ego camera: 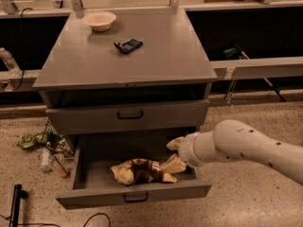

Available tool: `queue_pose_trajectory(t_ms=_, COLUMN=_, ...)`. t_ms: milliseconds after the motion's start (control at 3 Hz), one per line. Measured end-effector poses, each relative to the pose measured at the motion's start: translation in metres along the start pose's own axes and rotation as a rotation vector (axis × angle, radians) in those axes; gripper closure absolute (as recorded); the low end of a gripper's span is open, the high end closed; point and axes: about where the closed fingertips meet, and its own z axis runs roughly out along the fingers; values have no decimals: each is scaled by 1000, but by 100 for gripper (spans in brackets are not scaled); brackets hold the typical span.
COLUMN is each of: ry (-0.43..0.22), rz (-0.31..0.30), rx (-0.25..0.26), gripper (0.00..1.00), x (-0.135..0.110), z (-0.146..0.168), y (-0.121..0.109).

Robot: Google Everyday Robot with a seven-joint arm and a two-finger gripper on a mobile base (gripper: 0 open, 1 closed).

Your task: Place brown chip bag into middle drawer

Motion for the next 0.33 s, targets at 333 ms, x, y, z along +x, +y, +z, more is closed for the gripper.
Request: queue_pose_trajectory(t_ms=333, ry=-3, rz=57, rx=53, gripper=42, x=28, z=-27, y=-7)
